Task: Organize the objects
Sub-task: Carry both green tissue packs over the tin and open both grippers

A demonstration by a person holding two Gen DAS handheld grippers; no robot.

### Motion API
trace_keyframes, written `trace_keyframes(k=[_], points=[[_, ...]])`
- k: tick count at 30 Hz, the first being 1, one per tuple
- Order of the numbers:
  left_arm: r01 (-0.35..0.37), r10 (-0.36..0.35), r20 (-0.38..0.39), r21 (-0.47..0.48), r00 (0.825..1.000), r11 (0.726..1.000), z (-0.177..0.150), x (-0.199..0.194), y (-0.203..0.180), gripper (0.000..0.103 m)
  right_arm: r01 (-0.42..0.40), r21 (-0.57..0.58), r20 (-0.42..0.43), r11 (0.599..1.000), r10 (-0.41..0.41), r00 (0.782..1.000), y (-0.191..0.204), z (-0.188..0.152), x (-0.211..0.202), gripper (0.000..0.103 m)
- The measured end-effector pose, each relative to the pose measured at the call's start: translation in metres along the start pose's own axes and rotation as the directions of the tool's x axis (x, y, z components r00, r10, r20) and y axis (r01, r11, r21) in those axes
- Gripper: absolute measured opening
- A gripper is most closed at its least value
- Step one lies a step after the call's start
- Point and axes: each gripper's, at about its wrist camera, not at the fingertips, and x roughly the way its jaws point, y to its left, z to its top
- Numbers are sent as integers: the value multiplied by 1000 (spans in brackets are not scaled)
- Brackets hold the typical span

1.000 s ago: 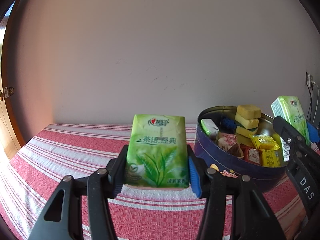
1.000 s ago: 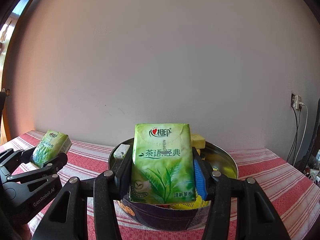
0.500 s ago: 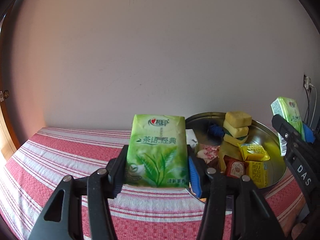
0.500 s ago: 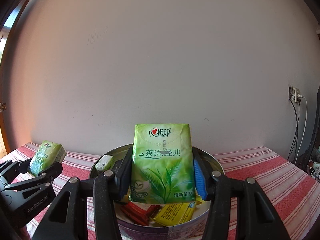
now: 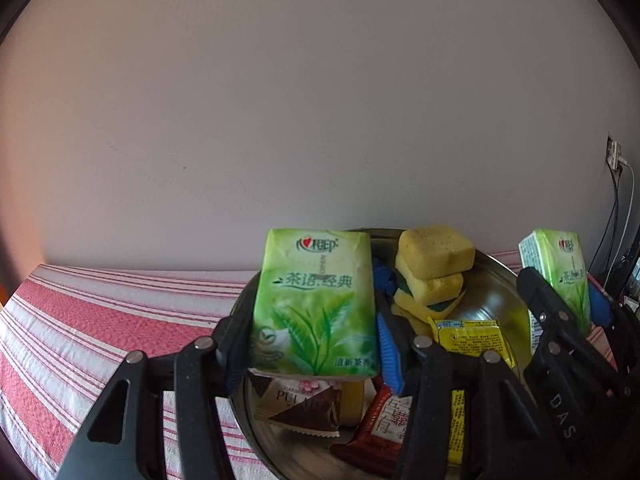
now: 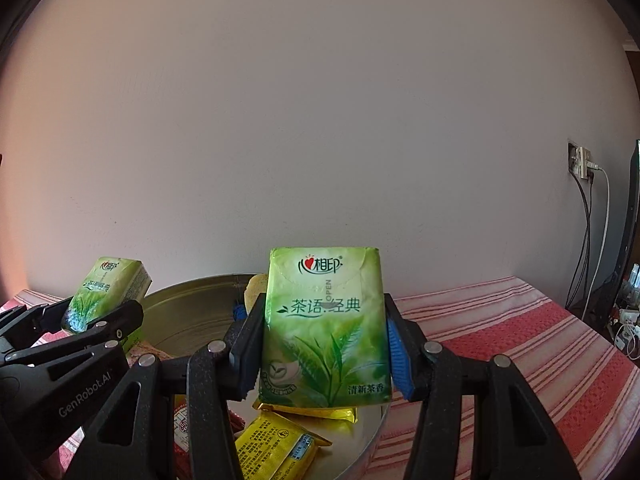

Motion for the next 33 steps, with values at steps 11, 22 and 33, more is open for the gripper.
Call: trace_keyframes(k=[11,22,33], points=[[-23,26,-68,38,997,999,3,26,-6,53,-104,20,-96,994,106,990,-25,-9,44,55],[-34,31,-39,-72,999,997,6,18,21,103,-176,120,-18,977,180,984,-42,-7,34,90],[-115,114,65,1,991,993,-12,-16,22,103,-90,169,51,981,82,995,-33,1,4,94]])
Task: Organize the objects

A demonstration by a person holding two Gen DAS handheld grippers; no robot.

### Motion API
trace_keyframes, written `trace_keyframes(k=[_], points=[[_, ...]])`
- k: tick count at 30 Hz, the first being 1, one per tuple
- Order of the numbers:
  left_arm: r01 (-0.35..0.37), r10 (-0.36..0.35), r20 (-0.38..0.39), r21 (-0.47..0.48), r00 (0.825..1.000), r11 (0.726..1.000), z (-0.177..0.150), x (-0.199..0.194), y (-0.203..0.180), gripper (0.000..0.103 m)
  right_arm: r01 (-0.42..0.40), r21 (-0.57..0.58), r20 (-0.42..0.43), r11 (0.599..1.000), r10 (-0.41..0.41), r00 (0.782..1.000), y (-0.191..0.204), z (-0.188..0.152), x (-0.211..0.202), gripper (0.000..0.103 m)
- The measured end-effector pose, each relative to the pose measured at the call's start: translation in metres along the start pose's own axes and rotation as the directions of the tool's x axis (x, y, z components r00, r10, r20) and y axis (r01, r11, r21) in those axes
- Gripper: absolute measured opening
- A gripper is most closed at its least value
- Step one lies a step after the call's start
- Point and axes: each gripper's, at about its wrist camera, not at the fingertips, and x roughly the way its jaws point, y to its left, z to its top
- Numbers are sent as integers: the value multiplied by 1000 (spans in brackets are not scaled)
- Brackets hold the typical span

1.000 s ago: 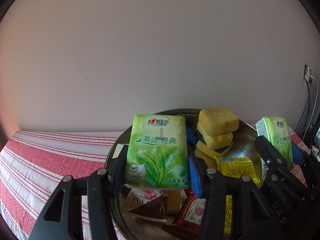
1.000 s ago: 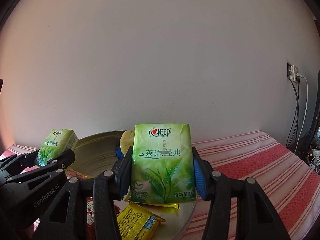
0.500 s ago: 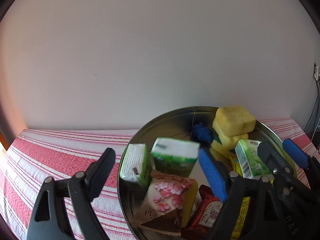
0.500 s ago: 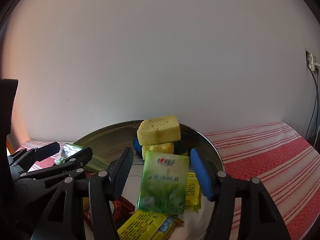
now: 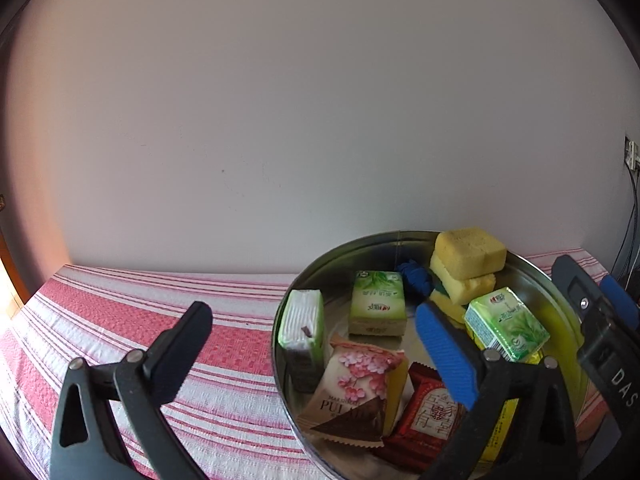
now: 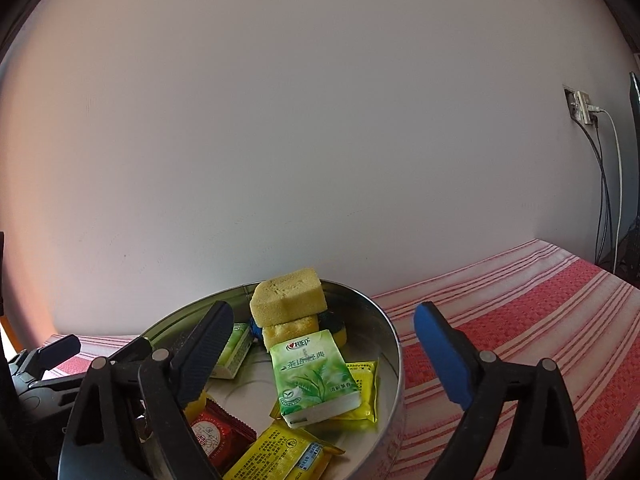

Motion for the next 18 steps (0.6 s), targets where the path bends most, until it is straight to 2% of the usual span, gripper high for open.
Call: trace_keyframes(k=[5,10,18], points=[[-39,40,56,-7,998,999,-2,-19,12,103,5,-15,7,1000,-5,1000,6,-1,-8,94],[-72,71,96,3,993,997,-11,-34,18,103,6,-63,60,998,-2,998,13,-6,-19,94],[-80,80,131,-10,988,997,-27,-54,30,103,9,-107,97,994,1,995,32,-13,-43,94]])
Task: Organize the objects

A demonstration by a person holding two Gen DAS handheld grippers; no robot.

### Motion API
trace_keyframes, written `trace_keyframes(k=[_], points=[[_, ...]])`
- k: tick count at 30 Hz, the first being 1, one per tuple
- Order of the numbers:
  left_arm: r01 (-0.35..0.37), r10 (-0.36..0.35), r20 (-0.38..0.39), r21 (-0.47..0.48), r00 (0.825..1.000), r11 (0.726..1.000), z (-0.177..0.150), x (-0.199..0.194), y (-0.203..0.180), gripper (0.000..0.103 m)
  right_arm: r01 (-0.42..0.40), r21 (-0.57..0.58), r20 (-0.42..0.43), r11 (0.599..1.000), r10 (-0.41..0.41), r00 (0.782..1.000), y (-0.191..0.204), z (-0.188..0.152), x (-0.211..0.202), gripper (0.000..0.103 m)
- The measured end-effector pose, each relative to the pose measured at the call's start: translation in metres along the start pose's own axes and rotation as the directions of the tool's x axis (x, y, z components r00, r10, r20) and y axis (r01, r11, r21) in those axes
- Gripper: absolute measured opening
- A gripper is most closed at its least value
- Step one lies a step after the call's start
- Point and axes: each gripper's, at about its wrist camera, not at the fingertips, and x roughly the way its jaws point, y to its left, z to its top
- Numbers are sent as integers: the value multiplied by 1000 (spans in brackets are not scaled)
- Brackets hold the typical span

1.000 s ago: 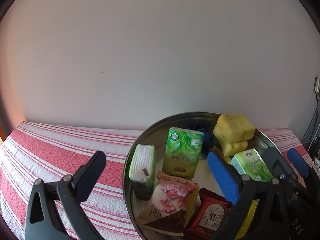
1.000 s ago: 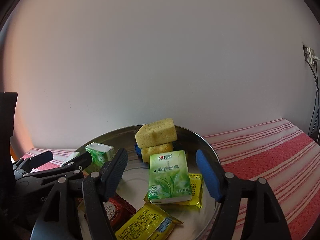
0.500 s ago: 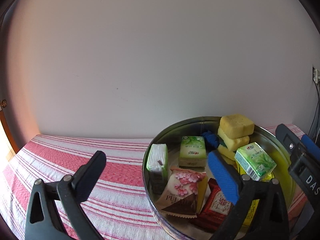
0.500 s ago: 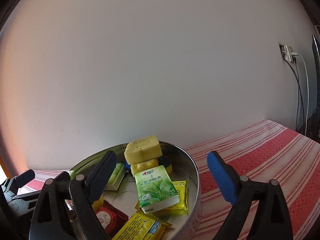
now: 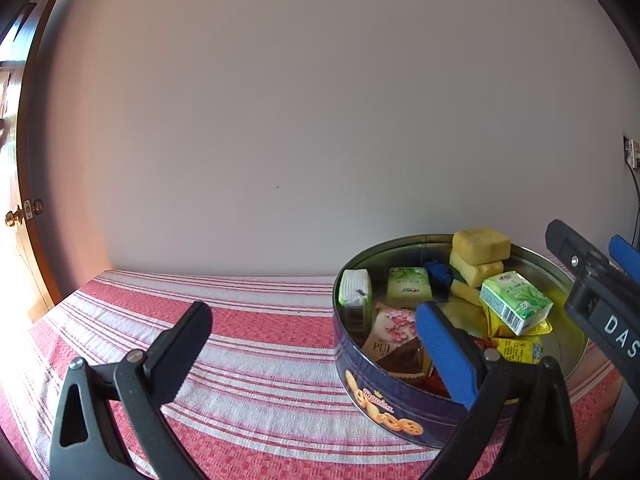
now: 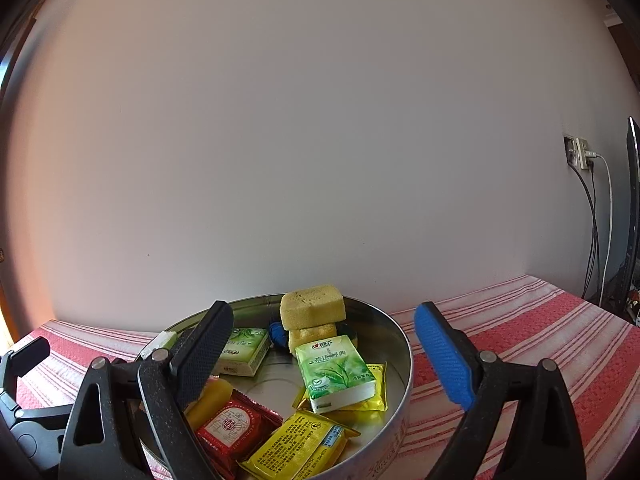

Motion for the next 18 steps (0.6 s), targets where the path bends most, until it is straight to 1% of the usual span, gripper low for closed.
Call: trace_keyframes(k=[5,9,13,18], points=[[19,-19,18,-18,1000,1000,-6,-16,11,103,-1,29,-16,1000,1,1000,-3,-5,-13,94],[39,-39,22,-31,999,999,-9,-26,18,103,5,7,-1,1000,-5,1000,1,-7,-29,94],[53,-52,17,-26,998,998,-11,-32,20,103,27,-20,50,999,-26,998,8,-8,-53,94],[67,-68,30,13,997,998,-12,-39,15,103,60,-33,122,998,-56,991,13,-9,-77,95]])
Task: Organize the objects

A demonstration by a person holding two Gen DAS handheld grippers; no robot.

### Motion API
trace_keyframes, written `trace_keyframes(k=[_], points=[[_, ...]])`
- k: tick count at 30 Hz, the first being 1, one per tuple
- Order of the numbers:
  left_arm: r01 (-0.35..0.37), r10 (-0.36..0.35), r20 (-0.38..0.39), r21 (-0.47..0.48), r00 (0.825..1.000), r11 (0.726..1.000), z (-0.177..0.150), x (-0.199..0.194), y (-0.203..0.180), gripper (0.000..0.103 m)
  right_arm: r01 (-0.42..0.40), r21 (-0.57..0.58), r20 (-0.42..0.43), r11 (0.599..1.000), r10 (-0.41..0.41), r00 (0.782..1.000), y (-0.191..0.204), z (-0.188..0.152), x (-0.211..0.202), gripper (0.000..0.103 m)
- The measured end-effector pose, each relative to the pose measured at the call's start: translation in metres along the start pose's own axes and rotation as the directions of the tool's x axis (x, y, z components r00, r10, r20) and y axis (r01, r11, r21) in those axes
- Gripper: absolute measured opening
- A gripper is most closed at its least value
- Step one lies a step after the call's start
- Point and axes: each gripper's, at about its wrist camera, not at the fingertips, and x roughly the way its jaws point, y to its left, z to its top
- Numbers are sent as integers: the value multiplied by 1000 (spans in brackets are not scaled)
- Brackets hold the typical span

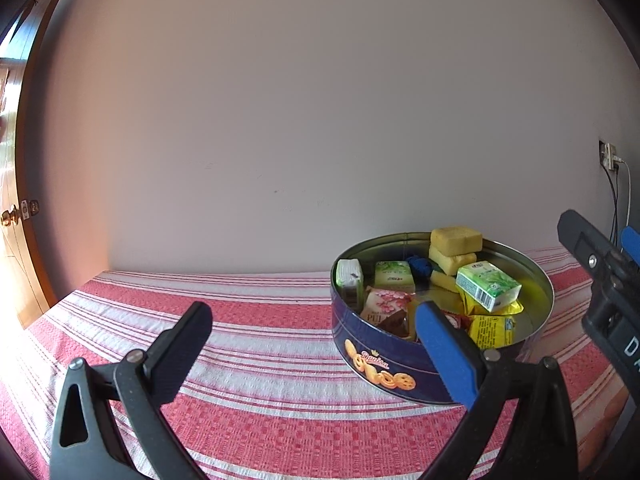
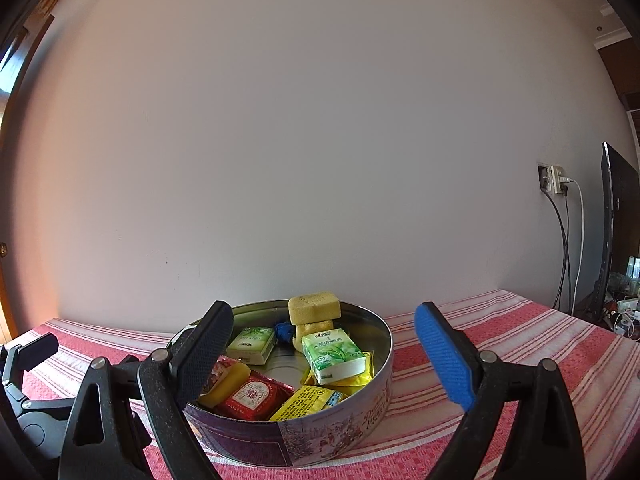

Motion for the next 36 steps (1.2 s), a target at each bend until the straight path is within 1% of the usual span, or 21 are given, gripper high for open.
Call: trace_keyframes(k=[3,6,12,18,24,28,36], points=[[-7,7,8,5,1000,1000,0,-3,-1,103,33,-3,46,999,-32,998,1,2,-10,99],[-16,16,-4,-4,1000,1000,0,0,0,103,49,10,65,999,-50,997,-2,2,-13,101],[-9,9,-10,-12,1000,1000,-1,2,1,103,49,29,37,998,-50,998,-9,2,-5,102],[-12,12,-3,-13,1000,1000,-1,0,1,103,48,30,45,998,-49,998,-11,1,-8,102],[-4,3,-12,-37,1000,999,-1,2,6,103,46,27,48,999,-48,998,-11,1,-9,102],[3,-3,-10,-36,1000,999,-1,2,5,103,47,28,47,999,-48,998,-11,1,-8,102],[-2,1,-17,-35,1000,999,-1,4,5,103,54,40,27,998,-55,998,-16,0,-4,102]])
